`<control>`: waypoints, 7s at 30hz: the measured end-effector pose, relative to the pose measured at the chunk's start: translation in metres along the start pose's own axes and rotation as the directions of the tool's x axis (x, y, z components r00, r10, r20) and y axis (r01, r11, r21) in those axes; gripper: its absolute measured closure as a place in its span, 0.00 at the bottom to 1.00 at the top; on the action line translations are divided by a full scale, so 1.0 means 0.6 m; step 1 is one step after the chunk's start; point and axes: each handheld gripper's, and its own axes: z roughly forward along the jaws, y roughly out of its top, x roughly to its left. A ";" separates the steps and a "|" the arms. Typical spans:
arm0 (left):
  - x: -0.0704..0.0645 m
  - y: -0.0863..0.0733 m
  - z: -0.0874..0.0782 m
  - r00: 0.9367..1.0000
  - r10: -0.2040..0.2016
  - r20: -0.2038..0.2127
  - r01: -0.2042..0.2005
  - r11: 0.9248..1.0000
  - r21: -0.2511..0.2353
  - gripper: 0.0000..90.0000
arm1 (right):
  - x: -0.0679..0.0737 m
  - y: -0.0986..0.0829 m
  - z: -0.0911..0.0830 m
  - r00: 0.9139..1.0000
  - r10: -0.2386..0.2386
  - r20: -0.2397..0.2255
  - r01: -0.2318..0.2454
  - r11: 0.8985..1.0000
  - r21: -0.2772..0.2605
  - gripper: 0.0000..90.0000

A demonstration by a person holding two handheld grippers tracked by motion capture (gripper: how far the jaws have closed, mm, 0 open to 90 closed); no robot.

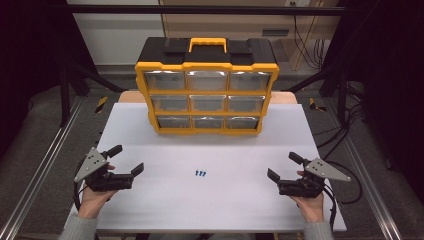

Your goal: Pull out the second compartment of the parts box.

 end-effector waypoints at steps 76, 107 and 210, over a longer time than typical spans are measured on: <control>-0.054 0.171 0.102 0.865 0.499 0.056 -0.500 0.866 0.011 0.02 | 0.000 -0.008 0.012 0.999 -0.034 -0.013 0.034 0.999 0.024 0.01; -0.119 0.245 0.163 0.655 0.752 0.071 -0.753 0.658 -0.026 0.05 | 0.002 -0.009 0.013 0.999 -0.039 -0.006 0.040 0.999 0.021 0.01; -0.128 0.289 0.358 0.256 0.962 -0.097 -0.958 0.265 0.107 0.29 | -0.001 -0.006 0.007 0.999 -0.038 0.001 0.038 0.999 0.003 0.01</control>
